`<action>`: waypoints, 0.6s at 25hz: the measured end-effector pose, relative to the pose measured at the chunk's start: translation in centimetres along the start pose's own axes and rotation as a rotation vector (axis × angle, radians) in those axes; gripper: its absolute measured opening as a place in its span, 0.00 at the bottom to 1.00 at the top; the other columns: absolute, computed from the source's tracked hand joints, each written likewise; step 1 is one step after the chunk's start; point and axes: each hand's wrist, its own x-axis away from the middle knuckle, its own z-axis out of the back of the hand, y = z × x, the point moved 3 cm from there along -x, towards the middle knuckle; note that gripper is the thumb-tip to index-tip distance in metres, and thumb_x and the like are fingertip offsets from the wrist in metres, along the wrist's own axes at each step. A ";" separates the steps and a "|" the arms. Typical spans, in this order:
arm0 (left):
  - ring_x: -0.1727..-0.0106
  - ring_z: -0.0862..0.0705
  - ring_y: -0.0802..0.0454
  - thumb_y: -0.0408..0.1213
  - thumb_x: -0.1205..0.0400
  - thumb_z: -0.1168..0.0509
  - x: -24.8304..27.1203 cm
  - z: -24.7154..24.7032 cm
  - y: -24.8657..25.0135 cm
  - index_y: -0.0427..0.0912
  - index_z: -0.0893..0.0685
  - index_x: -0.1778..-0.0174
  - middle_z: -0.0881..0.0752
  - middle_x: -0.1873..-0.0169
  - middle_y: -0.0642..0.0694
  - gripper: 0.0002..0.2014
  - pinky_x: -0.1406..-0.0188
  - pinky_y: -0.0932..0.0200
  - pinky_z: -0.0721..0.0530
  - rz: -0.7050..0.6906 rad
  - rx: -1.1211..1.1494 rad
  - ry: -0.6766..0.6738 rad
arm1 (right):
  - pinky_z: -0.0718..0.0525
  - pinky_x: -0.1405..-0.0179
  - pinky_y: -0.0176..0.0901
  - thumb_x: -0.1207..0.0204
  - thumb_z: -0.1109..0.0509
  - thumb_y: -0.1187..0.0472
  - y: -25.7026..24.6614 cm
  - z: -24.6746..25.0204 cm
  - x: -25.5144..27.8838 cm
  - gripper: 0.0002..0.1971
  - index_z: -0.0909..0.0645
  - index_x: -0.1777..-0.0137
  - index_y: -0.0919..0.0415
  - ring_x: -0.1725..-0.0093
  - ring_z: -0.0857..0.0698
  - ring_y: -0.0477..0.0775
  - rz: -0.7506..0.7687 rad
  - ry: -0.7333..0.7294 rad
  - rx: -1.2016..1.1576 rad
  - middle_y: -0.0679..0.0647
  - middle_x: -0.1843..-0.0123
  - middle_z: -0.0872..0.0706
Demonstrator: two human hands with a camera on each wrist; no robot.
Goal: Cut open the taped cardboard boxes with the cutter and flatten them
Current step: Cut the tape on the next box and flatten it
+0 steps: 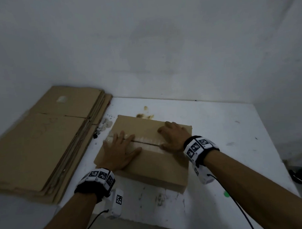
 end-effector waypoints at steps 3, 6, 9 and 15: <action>0.12 0.56 0.43 0.85 0.35 0.68 0.6 -0.4 -1.3 0.67 0.52 0.14 0.56 0.12 0.50 0.51 0.19 0.27 0.54 -0.014 -0.063 -0.023 | 0.34 0.25 0.65 0.32 0.29 0.29 0.5 -0.1 -0.6 0.42 0.37 0.20 0.42 0.21 0.34 0.61 -0.007 -0.035 0.062 0.53 0.19 0.35; 0.12 0.60 0.43 0.82 0.30 0.57 -0.2 -0.1 -1.3 0.68 0.52 0.15 0.59 0.12 0.49 0.46 0.19 0.27 0.61 -0.005 -0.023 -0.056 | 0.29 0.31 0.65 0.41 0.28 0.22 0.5 -0.4 -0.9 0.48 0.37 0.24 0.43 0.28 0.30 0.61 -0.016 -0.016 0.128 0.54 0.25 0.31; 0.12 0.63 0.41 0.87 0.36 0.62 -1.3 0.5 -1.4 0.69 0.54 0.15 0.61 0.12 0.46 0.52 0.18 0.27 0.61 -0.049 -0.050 -0.087 | 0.26 0.34 0.65 0.44 0.27 0.21 0.7 -0.4 -1.2 0.49 0.37 0.27 0.45 0.31 0.29 0.61 -0.038 -0.007 0.128 0.55 0.29 0.29; 0.12 0.64 0.40 0.90 0.49 0.78 -2.2 1.1 -0.9 0.67 0.59 0.14 0.64 0.12 0.44 0.63 0.18 0.27 0.60 -0.091 -0.117 -0.127 | 0.28 0.32 0.63 0.44 0.28 0.20 0.8 -0.2 -0.6 0.50 0.37 0.25 0.44 0.29 0.32 0.62 -0.113 -0.027 0.116 0.56 0.29 0.29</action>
